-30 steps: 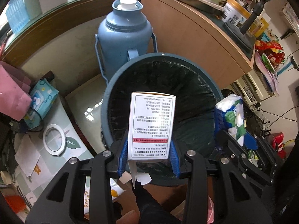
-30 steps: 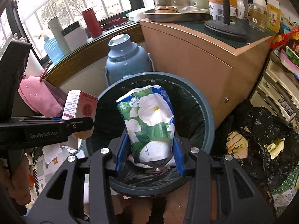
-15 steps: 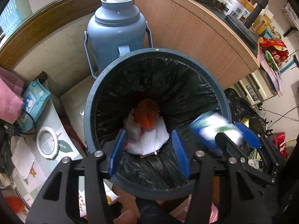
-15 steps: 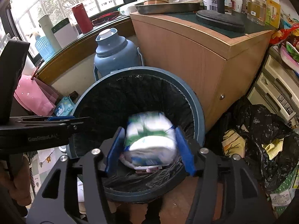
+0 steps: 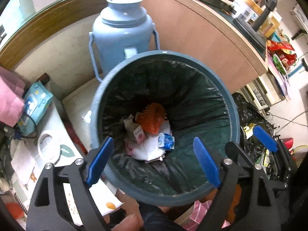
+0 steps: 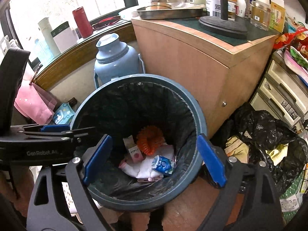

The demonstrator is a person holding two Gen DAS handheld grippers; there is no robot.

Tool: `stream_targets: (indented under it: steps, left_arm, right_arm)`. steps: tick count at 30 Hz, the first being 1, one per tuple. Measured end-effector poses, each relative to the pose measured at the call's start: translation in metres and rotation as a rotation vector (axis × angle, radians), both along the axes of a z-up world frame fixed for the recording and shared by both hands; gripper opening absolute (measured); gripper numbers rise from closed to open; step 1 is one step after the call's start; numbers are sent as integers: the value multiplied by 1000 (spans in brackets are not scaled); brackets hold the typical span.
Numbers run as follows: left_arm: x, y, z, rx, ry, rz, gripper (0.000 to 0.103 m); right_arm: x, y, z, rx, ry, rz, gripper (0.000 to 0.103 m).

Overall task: Collect trash
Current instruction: 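Open both tools to drop the box and packet into the wastebasket, then move both tools back over the desk toward the paper sheet and tape roll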

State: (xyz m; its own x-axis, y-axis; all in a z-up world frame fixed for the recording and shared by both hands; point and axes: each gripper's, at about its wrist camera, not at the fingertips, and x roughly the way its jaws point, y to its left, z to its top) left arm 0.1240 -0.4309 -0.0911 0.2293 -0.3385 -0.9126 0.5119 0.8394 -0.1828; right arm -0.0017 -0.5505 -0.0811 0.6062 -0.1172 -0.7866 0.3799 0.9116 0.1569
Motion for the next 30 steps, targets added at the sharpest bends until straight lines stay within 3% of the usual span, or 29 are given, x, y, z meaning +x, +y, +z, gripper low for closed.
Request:
stream_targets:
  steps: [8, 21, 30]
  left_arm:
    - [8, 65, 9, -18, -8, 107, 87]
    - [6, 253, 2, -42, 22, 360, 87]
    - [0, 362, -5, -66, 38, 454, 87]
  right_arm:
    - [19, 52, 10, -12, -16, 85, 92]
    - [51, 205, 19, -30, -11, 286, 92]
    - [58, 301, 17, -56, -2, 359, 92]
